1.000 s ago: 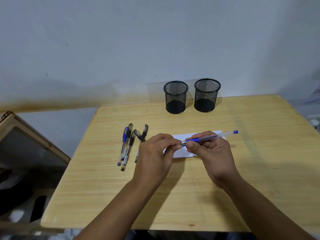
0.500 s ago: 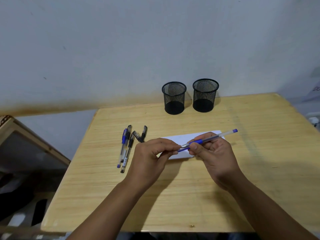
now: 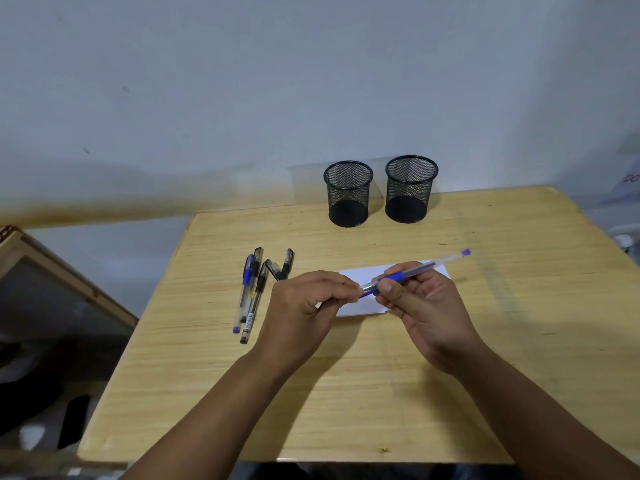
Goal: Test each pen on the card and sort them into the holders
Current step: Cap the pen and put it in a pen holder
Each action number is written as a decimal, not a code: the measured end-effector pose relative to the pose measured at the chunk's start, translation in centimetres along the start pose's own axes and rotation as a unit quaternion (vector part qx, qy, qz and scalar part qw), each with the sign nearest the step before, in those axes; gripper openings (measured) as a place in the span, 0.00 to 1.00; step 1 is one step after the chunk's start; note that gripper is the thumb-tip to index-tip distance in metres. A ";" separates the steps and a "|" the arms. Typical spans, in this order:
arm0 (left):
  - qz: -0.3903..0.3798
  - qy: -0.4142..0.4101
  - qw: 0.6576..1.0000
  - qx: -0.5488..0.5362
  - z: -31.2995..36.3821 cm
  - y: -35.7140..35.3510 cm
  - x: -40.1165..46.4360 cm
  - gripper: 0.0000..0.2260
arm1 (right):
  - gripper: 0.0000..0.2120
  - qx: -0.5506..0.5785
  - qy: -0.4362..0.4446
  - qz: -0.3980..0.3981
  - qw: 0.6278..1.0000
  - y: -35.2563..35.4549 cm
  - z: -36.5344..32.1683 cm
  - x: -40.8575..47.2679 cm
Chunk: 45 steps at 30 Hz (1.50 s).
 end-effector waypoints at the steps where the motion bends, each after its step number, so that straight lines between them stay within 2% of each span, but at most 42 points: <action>1: 0.000 0.013 1.000 0.003 -0.2 -0.2 0.0 0.10 | 0.21 0.004 -0.008 0.010 1.000 -0.1 -0.1 0.2; 5: 0.030 0.074 0.997 0.001 -0.9 -1.2 0.5 0.08 | 0.17 0.011 -0.011 0.076 0.997 -0.9 -0.6 1.5; 10: 0.034 0.154 0.987 -0.014 -2.2 -1.6 1.7 0.11 | 0.08 -0.083 0.065 0.132 0.986 -0.9 -2.1 3.6; 19: 0.049 0.332 0.942 -0.022 -5.8 -3.9 7.9 0.14 | 0.06 -0.228 0.138 0.117 0.957 -0.6 -5.1 8.7; 22: 0.050 0.347 0.936 0.004 -6.8 -5.2 9.8 0.18 | 0.09 -0.301 0.151 0.100 0.936 -1.1 -6.2 10.3; 24: 0.063 0.349 0.935 0.002 -7.4 -5.8 10.7 0.18 | 0.09 -0.360 0.154 0.081 0.916 -1.4 -6.9 11.7; 28: 0.100 0.361 0.927 -0.002 -9.1 -6.4 11.5 0.20 | 0.08 -0.477 0.181 0.056 0.858 -1.8 -8.0 14.2; 32: 0.106 0.369 0.923 -0.023 -10.0 -6.9 12.0 0.21 | 0.06 -0.554 0.218 0.063 0.801 -2.5 -8.8 16.4; 36: 0.104 0.376 0.920 -0.033 -10.6 -7.2 12.3 0.23 | 0.01 -0.591 0.220 0.054 0.774 -4.1 -8.8 17.9; 45: 0.111 0.379 0.918 -0.043 -10.8 -7.3 12.2 0.23 | 0.04 -0.637 0.237 -0.001 0.734 -6.4 -7.2 19.4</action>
Point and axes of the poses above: each hand's wrist, its own x-axis towards the middle knuckle, its own y-axis out of the back of the hand, z = x × y, the point moved 2 cm from there along x, towards the middle knuckle, and after that the axes turned 11 degrees about z, right-handed, at the moved point
